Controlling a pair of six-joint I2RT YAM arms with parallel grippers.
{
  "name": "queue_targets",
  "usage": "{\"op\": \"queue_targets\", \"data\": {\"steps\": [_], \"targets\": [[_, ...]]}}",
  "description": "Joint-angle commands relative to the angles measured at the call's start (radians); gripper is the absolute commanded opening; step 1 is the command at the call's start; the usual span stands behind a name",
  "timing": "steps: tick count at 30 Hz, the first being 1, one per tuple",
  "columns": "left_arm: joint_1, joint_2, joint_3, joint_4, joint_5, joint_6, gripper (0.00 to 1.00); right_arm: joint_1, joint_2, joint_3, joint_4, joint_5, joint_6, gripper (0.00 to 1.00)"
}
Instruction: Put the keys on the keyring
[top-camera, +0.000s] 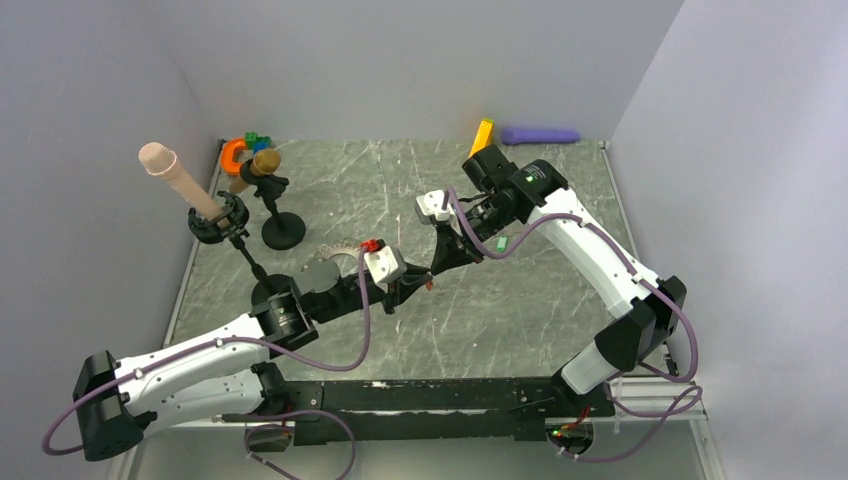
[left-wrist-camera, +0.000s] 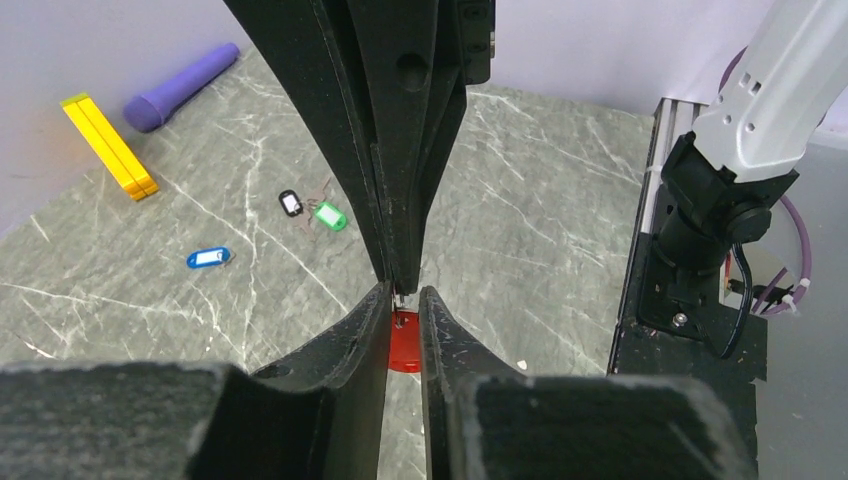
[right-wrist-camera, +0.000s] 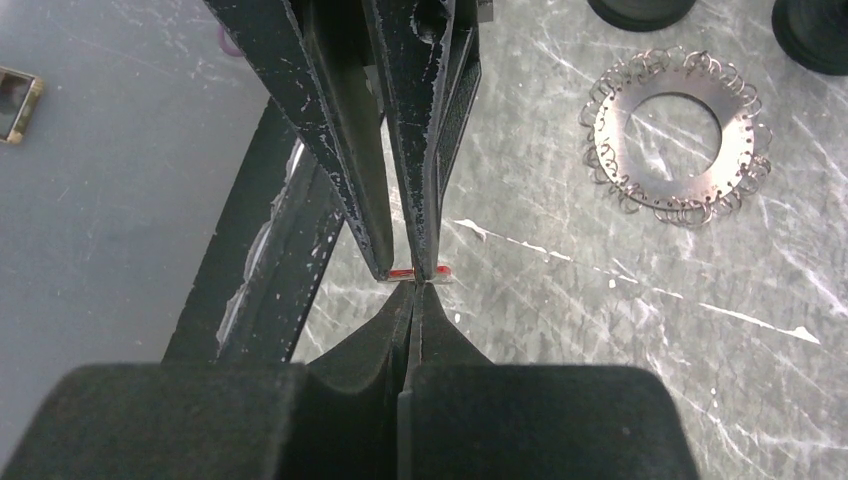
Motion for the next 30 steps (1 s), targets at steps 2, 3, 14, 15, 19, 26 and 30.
{"op": "queue_targets", "data": {"steps": [2,3,14,15,19,26,30], "targets": [[-0.005,0.014,0.052,-0.016,0.026,0.018,0.2,0.005,-0.027,0.021,0.021,-0.006,0.002,0.0],[-0.005,0.016,0.053,-0.02,0.025,0.02,0.19,0.005,-0.027,0.019,0.02,-0.007,0.002,0.0],[-0.004,-0.003,0.029,-0.003,0.006,0.014,0.0,0.005,-0.035,0.02,0.008,-0.025,-0.009,0.0],[-0.006,-0.013,0.019,0.007,0.0,0.007,0.0,0.004,-0.035,0.02,0.011,-0.027,-0.004,0.0],[-0.004,-0.055,-0.036,0.08,-0.037,-0.039,0.0,0.004,-0.036,0.018,0.027,-0.031,0.016,0.05],[-0.004,-0.089,-0.101,0.172,-0.066,-0.09,0.0,0.002,-0.035,0.011,0.041,-0.045,0.029,0.18],[-0.004,-0.089,-0.115,0.203,-0.069,-0.097,0.0,0.002,-0.035,0.008,0.043,-0.063,0.032,0.21]]}}
